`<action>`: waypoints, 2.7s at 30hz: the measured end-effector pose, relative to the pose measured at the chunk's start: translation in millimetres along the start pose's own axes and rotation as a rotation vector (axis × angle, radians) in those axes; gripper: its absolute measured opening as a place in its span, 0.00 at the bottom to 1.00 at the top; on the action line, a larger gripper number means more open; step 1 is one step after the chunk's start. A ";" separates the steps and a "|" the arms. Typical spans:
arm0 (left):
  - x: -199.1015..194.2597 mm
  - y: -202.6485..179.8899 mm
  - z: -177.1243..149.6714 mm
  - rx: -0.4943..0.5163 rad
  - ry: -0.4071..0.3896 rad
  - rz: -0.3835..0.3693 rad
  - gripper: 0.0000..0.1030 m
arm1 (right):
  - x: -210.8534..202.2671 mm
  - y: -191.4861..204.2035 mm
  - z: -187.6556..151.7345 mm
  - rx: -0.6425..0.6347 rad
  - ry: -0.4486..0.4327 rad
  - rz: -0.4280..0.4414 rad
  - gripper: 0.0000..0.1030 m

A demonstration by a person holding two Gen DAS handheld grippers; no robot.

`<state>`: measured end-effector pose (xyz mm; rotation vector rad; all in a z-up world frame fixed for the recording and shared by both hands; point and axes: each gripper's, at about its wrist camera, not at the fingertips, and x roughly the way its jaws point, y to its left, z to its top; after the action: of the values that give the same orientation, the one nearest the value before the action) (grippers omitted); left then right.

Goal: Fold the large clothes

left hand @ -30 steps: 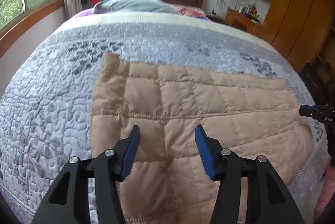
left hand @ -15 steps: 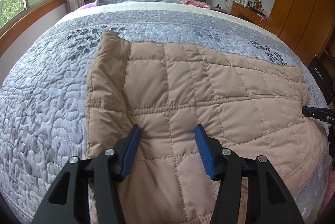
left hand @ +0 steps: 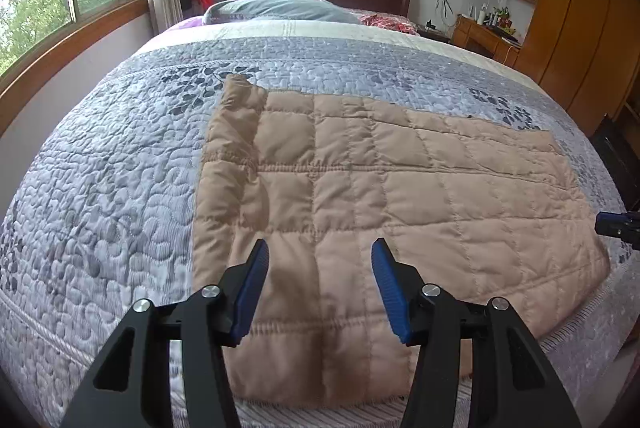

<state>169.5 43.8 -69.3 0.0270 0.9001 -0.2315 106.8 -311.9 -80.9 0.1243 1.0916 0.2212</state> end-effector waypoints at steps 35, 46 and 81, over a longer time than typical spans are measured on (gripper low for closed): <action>3.3 -6.8 -32.6 -0.016 0.054 0.022 0.54 | 34.6 -30.0 -42.6 0.119 0.047 0.040 0.27; -24.2 -2.1 -47.6 -0.048 0.058 0.034 0.54 | 34.6 -30.4 -40.6 0.120 0.053 0.042 0.27; 19.8 100.9 -87.5 -0.785 -0.006 -0.375 0.27 | 34.9 -26.3 -34.2 0.109 0.082 0.040 0.27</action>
<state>135.0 149.0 -146.6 -0.8747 0.9355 -0.2118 94.8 -329.4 -132.2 0.2368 1.1838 0.2044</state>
